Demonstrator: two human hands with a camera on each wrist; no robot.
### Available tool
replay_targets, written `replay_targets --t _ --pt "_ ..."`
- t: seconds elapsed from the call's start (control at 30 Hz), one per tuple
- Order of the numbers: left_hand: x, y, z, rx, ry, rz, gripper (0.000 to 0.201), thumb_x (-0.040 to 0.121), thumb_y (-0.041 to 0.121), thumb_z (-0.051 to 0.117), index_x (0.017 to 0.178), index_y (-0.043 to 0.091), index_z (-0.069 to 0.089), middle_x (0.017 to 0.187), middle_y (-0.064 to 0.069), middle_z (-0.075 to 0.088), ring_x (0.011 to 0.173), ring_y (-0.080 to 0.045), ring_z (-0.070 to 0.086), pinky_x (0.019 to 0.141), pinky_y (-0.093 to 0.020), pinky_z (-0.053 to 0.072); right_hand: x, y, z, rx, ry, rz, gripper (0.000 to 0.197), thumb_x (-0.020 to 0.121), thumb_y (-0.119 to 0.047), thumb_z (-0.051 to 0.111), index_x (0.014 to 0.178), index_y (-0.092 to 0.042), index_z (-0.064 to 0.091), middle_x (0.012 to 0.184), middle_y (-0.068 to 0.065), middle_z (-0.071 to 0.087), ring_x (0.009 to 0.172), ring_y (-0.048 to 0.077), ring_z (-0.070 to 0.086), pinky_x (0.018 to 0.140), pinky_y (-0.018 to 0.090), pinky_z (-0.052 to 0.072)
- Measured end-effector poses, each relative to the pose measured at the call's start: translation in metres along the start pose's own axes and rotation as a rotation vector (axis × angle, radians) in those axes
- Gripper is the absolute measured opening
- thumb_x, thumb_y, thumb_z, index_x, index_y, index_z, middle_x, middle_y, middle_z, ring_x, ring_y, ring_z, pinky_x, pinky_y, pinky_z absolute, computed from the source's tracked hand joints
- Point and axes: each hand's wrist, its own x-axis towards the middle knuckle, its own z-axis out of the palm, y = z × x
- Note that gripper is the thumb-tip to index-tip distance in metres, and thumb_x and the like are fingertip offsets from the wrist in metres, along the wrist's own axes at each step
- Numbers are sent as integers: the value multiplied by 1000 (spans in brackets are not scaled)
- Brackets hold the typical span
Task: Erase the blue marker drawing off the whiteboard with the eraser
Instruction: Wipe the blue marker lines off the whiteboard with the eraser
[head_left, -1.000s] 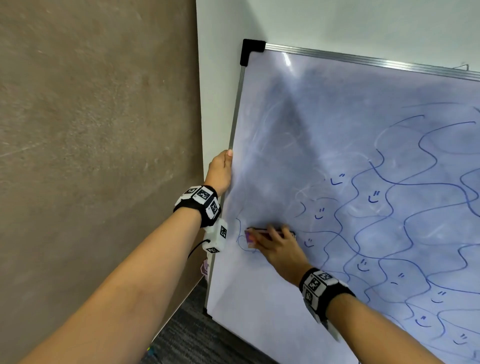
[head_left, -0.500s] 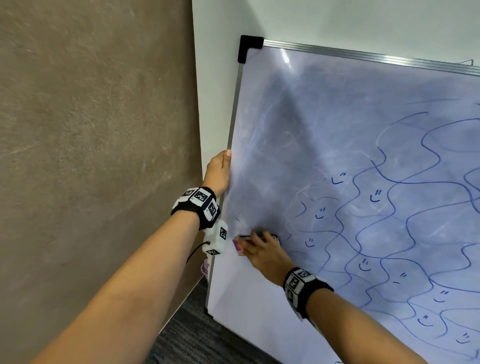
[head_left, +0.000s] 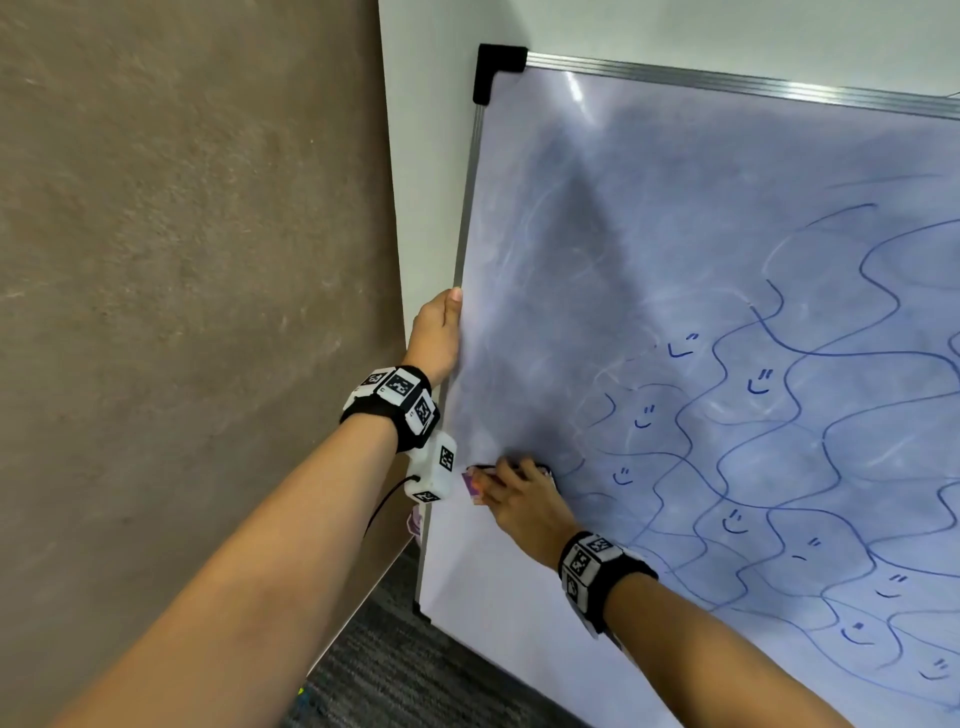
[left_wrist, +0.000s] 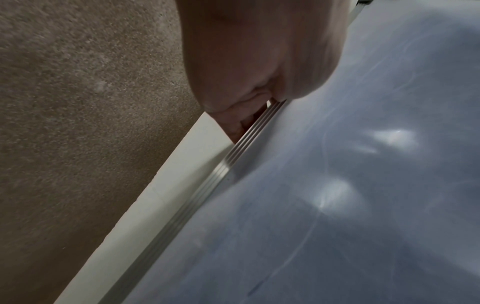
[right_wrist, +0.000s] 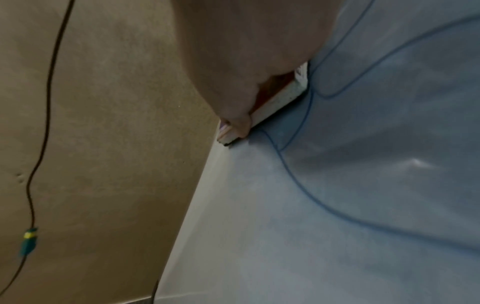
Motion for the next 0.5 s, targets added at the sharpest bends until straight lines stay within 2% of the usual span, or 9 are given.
replay_targets --t 0.1,0.17,0.23,0.3,0.37,0.4,0.47,0.5 --pt "-2 2 0 -22 -8 -3 42 106 25 28 92 1 59 92 -12 64 83 -19 55 78 -26 46 2 5 -7 -24 45 33 40 74 -27 68 113 -23 69 140 0 48 108 33 34 83 46 26" --pt "-2 4 1 -44 -10 4 37 106 22 28 91 7 58 90 -6 62 81 -15 53 71 -14 42 10 19 -22 10 194 170 50 71 -19 65 121 -21 65 142 0 47 107 33 35 82 44 28" --pt "-3 5 0 -60 -3 13 38 106 21 28 92 4 59 89 -5 61 81 -15 53 68 -12 41 20 39 -42 68 379 328 58 69 -10 56 126 -21 61 142 1 48 105 34 39 79 44 32" --pt "-3 4 0 -71 -7 3 41 106 23 27 95 0 60 91 -7 62 81 -15 54 69 -13 43 26 53 -55 96 489 418 55 76 -5 51 128 -22 59 145 2 46 104 35 42 79 46 36" --pt "-3 3 1 -67 -12 -11 43 106 26 27 94 -1 59 89 -7 62 80 -15 54 70 -14 44 27 54 -53 93 498 420 54 78 -6 52 128 -23 59 146 2 44 105 36 42 80 47 35" --pt "-3 2 1 -57 -13 -9 44 106 27 27 92 0 58 88 -8 62 80 -15 53 72 -19 45 25 50 -48 88 466 388 55 75 -8 53 128 -22 59 145 3 45 107 36 41 81 47 32" --pt "-2 1 1 -21 -5 3 48 105 31 27 88 -2 57 86 -13 63 78 -18 52 75 -30 45 18 33 -34 55 348 275 56 70 -14 61 125 -20 62 145 3 45 110 36 37 84 48 29" --pt "-2 0 0 -10 -2 2 48 105 32 27 86 -2 56 84 -14 62 76 -19 51 74 -32 43 13 21 -24 39 260 207 55 69 -18 65 124 -19 62 147 3 42 111 37 35 84 49 28"
